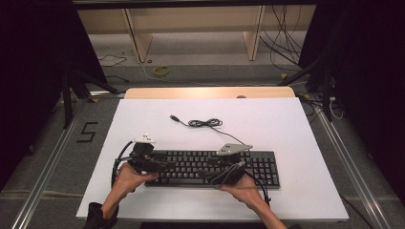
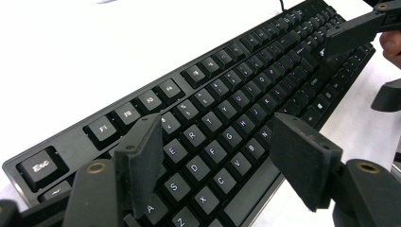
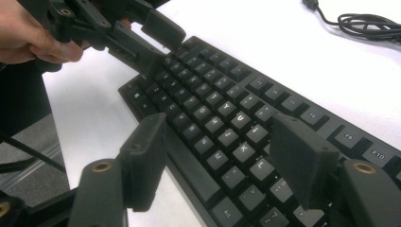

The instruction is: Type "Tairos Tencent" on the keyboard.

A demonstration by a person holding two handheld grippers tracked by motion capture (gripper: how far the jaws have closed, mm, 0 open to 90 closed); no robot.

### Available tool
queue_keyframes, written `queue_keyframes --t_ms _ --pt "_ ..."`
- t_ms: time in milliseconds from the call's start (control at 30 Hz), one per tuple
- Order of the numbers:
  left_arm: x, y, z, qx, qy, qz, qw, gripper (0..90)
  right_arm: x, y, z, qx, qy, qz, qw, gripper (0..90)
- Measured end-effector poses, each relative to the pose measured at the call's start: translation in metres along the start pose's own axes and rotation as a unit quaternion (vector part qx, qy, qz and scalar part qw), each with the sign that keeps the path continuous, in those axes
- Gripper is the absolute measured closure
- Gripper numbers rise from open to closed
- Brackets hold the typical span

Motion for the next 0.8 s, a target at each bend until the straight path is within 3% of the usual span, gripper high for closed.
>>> queue_keyframes --t_ms 467,800 --pt "-0.002 0.003 0.003 -0.004 0.002 0.013 0.9999 34.0 0.003 -0.01 -0.003 -0.005 0.017 -0.017 0.9997 50.0" --pt "-0.003 0.006 0.004 -0.009 0.005 0.023 0.9997 33.5 0.003 -0.021 -0.007 -0.005 0.028 -0.039 0.9989 64.7"
Point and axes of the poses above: each handheld gripper's, and its own axes: y roughly backward along the jaws, x roughly out of its top, z roughly to its right, the point moved 5 cm from there along -y, roughly forward along the jaws, and after that the axes turned 1 degree about x, right-handed, at the moved point
